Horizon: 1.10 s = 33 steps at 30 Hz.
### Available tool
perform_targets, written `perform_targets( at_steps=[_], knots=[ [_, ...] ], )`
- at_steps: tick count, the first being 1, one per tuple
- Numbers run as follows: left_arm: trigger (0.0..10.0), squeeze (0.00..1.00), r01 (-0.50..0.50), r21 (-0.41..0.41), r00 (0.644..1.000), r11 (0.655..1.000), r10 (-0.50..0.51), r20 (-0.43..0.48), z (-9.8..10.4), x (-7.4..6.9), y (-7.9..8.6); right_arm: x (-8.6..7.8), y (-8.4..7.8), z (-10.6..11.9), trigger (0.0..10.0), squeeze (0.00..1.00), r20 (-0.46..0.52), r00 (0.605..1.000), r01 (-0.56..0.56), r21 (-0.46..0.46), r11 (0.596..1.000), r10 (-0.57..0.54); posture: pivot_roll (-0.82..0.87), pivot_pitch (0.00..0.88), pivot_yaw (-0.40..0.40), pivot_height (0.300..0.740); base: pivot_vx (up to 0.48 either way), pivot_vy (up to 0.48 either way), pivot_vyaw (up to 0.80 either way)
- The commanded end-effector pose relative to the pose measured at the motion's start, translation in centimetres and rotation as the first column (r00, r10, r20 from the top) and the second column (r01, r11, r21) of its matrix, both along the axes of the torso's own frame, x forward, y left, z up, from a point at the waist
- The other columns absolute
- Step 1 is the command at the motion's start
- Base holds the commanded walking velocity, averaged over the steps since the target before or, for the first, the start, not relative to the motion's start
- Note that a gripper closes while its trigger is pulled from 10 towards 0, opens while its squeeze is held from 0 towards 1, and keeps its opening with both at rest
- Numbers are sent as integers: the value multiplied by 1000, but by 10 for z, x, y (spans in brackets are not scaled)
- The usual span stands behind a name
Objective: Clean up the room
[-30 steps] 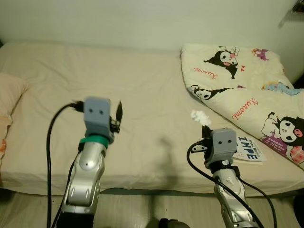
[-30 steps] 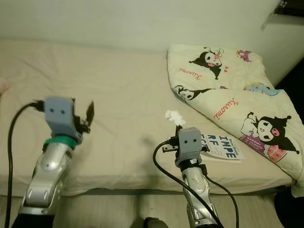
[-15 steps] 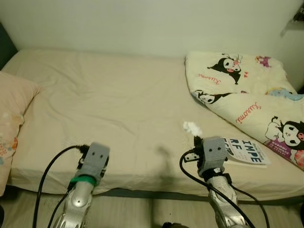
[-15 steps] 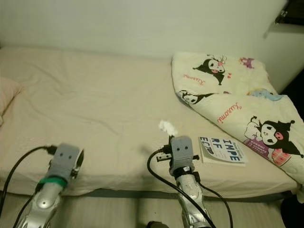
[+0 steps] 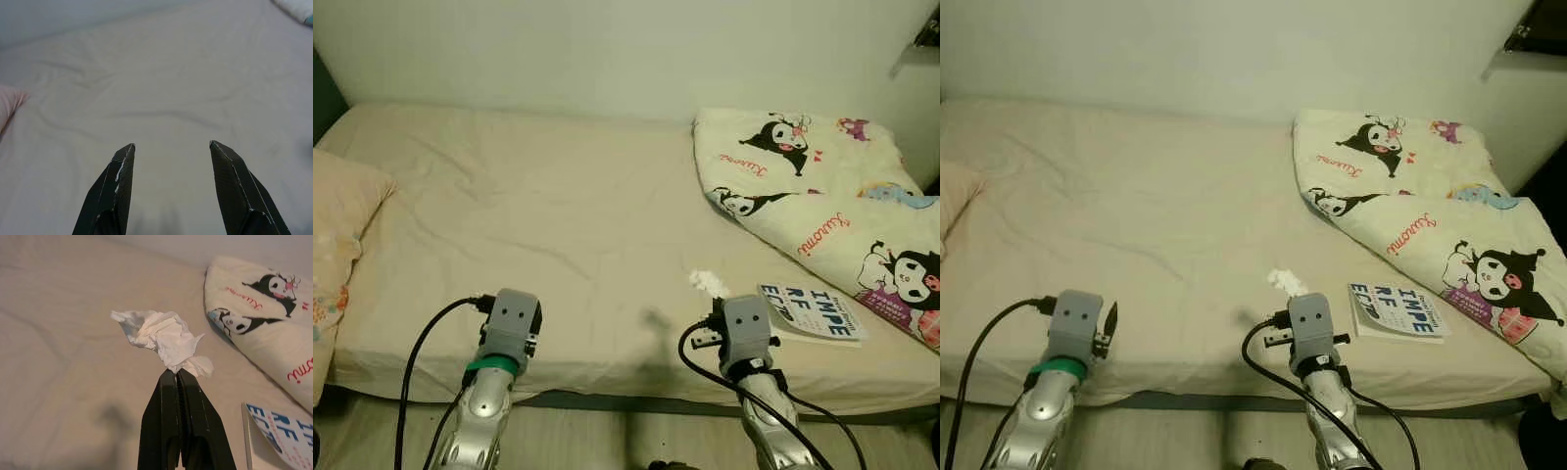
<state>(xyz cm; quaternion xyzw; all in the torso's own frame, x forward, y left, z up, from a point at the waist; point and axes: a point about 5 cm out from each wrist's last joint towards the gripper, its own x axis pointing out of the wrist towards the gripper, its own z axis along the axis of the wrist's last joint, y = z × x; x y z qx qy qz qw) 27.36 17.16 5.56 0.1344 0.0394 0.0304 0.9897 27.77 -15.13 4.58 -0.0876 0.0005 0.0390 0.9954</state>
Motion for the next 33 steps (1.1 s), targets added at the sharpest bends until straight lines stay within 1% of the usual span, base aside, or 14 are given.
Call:
perform_targets(
  at_steps=[1,2,5,9,23,33],
  knots=[
    [10000,0,6,0,1000,1000,-6,-19,-6,-3,-1,-2,1,-3,10000,0,-6,1000,2,-4,1000,-2,-55,10,-1,740,0,0,0],
    [10000,0,6,0,1000,1000,-6,-19,-6,-3,-1,-2,1,-3,10000,0,-6,1000,2,-4,1000,-2,-55,10,-1,740,0,0,0],
    [10000,0,22,13,1000,1000,-21,-17,-6,-5,-2,5,4,6,10000,0,32,999,2,19,1000,-3,-45,6,1,740,0,0,0],
    [10000,0,26,19,1000,999,-26,-15,-9,-9,-2,10,12,12,10000,0,58,998,-16,31,999,14,-34,9,-1,740,-325,0,0],
    [10000,0,27,32,1000,999,-27,-5,-9,-12,1,9,14,10,10000,0,62,998,-31,23,999,30,-27,18,5,740,-375,0,0],
    [10000,0,32,39,999,999,-32,-5,-10,-15,2,8,19,10,10000,0,66,997,-46,37,998,44,-25,28,12,740,-337,0,0]
  ],
)
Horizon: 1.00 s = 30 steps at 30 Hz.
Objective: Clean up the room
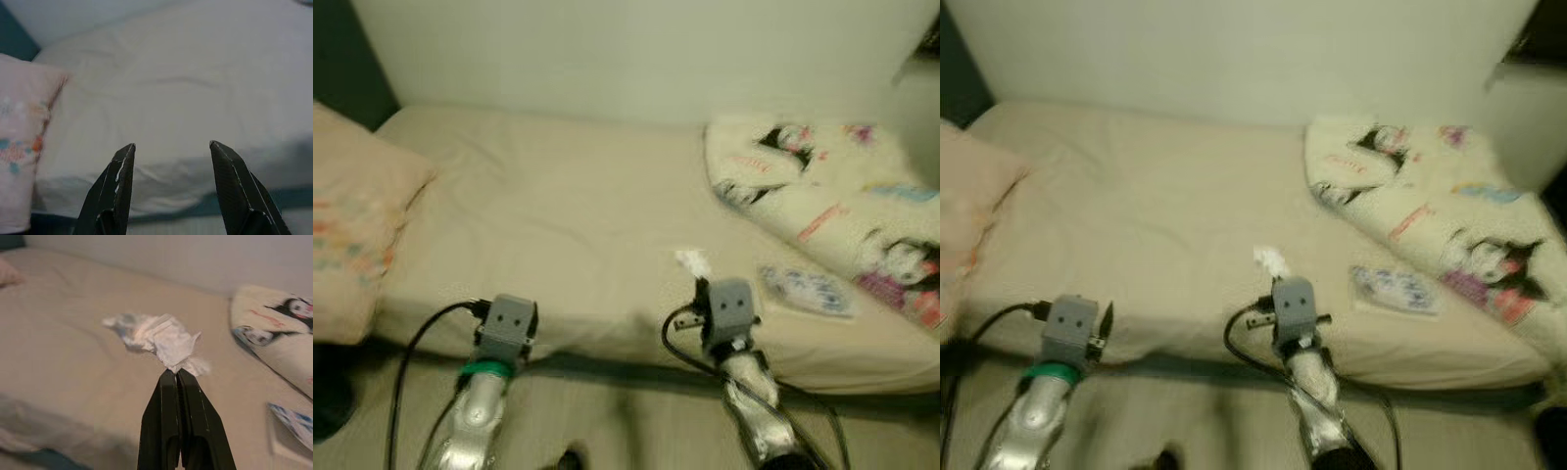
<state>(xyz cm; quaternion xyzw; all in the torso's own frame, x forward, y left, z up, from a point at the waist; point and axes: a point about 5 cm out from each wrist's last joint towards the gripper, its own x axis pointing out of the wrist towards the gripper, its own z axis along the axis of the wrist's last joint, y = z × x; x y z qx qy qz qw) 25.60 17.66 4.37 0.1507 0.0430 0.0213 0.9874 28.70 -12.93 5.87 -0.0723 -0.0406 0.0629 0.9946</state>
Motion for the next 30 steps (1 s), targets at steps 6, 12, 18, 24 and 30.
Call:
perform_targets(
  at_steps=[6,12,18,24,30],
  knots=[
    [10000,0,12,8,1000,1000,-12,7,3,1,-2,1,-3,-1,10000,0,-19,1000,6,22,1000,-5,-22,39,14,740,-286,0,0],
    [10000,0,13,7,1000,1000,-13,1,2,0,-2,1,-2,-2,10000,0,-24,1000,-7,36,999,8,-18,45,14,740,0,0,624],
    [10000,0,24,21,1000,999,-24,-7,3,0,-2,1,0,-3,10000,0,-34,999,-3,63,998,5,-11,38,20,740,0,0,788],
    [10000,0,22,18,1000,1000,-22,-11,3,0,-1,0,4,-5,10000,0,-37,999,-13,61,998,15,-15,35,24,740,0,0,788],
    [10000,0,32,29,999,999,-31,-26,1,1,-2,0,6,-5,10000,0,-36,999,-29,60,998,31,-20,24,30,740,0,0,782]
  ],
)
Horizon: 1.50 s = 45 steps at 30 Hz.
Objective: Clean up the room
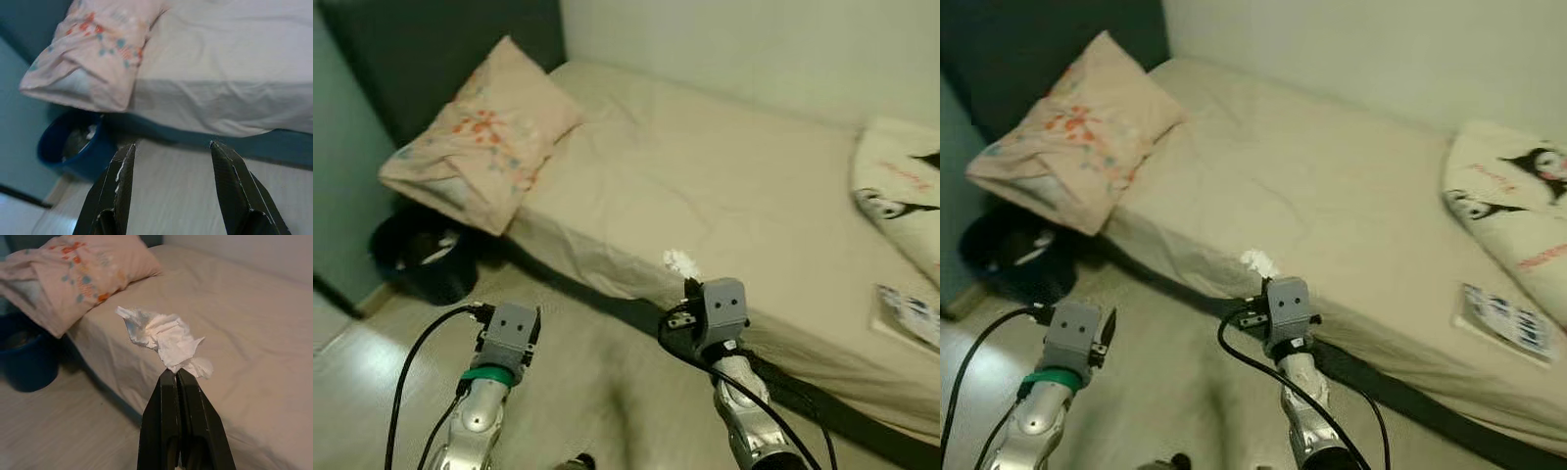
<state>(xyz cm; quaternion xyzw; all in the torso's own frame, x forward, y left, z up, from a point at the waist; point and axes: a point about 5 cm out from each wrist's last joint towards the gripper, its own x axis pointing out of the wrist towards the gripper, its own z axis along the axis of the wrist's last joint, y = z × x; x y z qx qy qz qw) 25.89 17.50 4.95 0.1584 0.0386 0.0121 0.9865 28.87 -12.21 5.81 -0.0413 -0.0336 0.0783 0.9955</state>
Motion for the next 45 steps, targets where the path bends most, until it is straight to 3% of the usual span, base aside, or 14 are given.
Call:
perform_targets(
  at_steps=[1,27,45],
  knots=[
    [10000,0,11,15,999,1000,-11,-31,-5,-2,0,-2,-2,-4,10000,0,-16,1000,1,0,1000,-1,-20,24,30,740,0,0,781],
    [10000,0,-23,4,999,1000,23,-27,-4,0,-2,-3,2,-9,10000,0,-36,997,-68,-29,997,67,-3,25,6,740,0,0,781],
    [10000,0,-20,-2,1000,1000,20,-24,-3,6,-7,0,-3,-7,10000,0,-33,999,-35,-23,999,34,-23,40,5,740,27,0,689]
  ],
)
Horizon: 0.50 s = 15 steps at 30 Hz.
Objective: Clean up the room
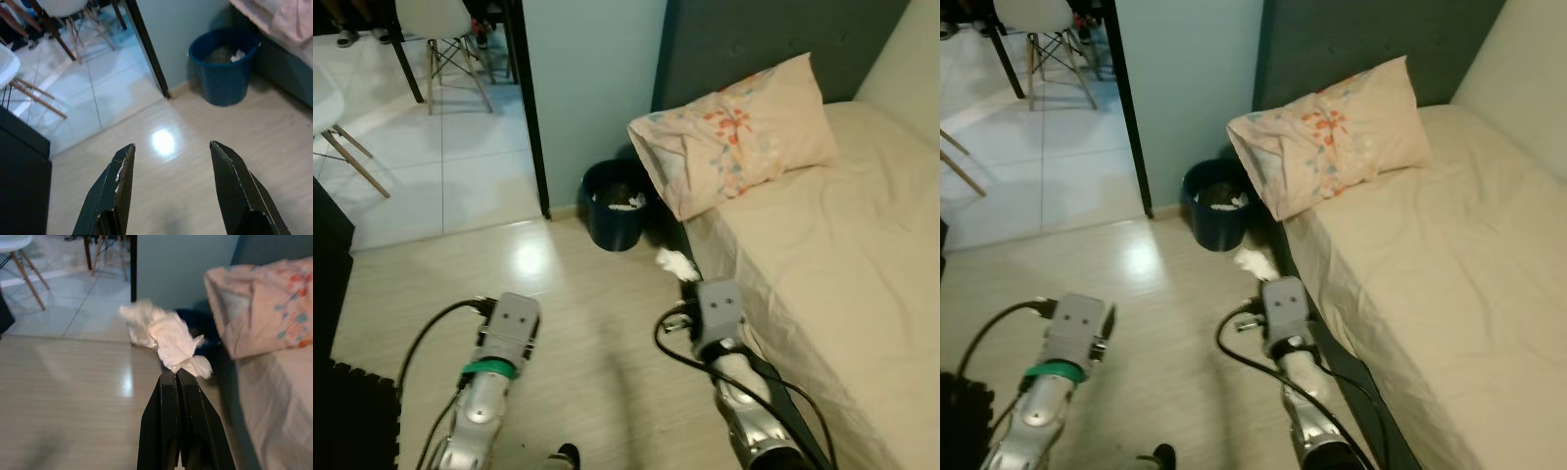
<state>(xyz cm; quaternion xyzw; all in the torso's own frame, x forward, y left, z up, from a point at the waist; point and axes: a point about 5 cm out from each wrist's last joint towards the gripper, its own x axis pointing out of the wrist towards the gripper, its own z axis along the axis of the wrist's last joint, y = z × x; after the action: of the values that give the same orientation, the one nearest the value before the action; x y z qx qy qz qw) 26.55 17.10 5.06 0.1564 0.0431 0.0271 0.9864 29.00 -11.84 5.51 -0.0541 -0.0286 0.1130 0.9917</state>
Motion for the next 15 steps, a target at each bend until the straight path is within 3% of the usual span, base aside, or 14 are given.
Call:
perform_targets(
  at_steps=[1,10,15],
  knots=[
    [10000,0,11,0,1000,1000,-11,-20,-4,0,-3,-1,-7,-4,10000,0,-22,999,34,4,999,-34,-23,40,5,740,480,0,0],
    [10000,0,10,-15,1000,1000,-10,-20,-2,4,-7,2,-16,-2,10000,0,-23,996,86,6,996,-86,-28,63,16,740,480,0,0],
    [10000,0,20,-12,1000,1000,-20,-22,-2,3,-8,2,-12,-2,10000,0,-24,996,86,11,996,-86,-25,70,21,740,480,0,0]
  ],
)
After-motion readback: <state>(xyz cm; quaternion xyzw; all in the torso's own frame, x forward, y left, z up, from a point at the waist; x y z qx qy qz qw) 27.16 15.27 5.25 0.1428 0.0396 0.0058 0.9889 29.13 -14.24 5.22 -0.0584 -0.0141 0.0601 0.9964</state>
